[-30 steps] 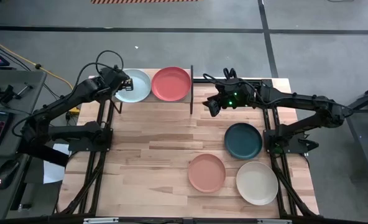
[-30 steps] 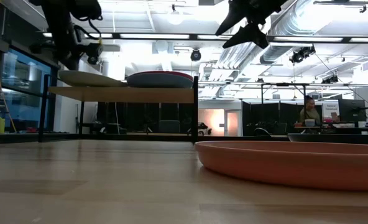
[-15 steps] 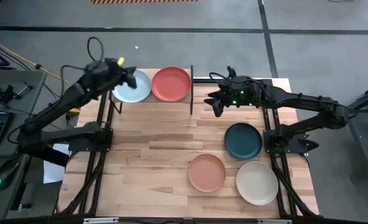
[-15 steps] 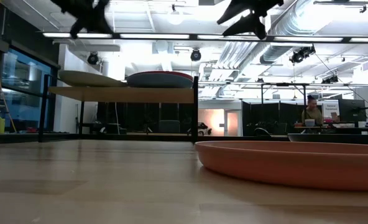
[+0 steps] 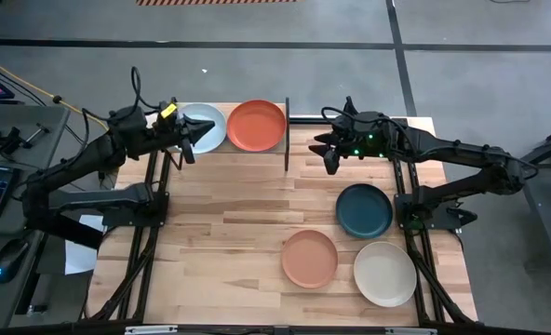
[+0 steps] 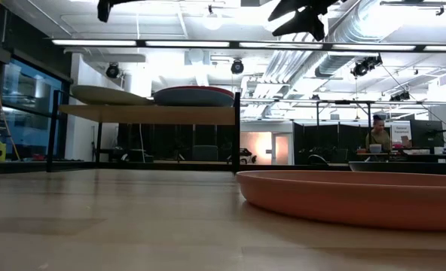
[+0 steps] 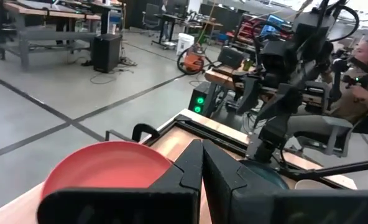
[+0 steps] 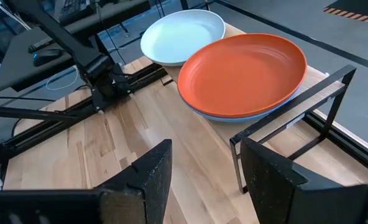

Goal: Place and stack plates onto a shelf
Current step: Stack the dark blue plate on top of the gray plate on the shelf

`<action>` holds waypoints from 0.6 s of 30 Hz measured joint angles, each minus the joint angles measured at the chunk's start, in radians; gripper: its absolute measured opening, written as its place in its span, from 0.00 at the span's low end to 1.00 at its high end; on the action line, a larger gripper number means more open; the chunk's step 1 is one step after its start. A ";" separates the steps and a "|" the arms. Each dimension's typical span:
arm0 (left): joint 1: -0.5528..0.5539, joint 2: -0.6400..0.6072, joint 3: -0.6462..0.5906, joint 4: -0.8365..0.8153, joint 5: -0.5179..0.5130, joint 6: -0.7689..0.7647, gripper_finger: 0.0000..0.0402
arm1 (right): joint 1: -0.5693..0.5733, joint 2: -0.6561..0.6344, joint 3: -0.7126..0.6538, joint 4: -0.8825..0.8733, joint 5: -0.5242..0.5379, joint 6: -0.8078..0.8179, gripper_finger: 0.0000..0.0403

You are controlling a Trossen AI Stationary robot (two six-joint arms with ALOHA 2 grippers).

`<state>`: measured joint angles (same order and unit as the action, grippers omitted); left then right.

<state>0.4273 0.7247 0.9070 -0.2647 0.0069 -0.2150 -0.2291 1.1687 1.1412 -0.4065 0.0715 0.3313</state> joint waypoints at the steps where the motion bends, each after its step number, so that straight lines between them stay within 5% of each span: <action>1: -0.006 0.005 0.000 0.009 -0.001 0.000 0.00 | 0.000 0.000 0.000 0.000 0.000 0.000 0.43; 18: -0.017 0.035 0.000 0.129 -0.004 0.059 0.00 | -0.020 0.000 0.000 -0.007 -0.026 0.003 0.43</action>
<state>0.4107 0.7593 0.9070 -0.1352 0.0029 -0.1558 -0.2489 1.1690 1.1412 -0.4135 0.0459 0.3340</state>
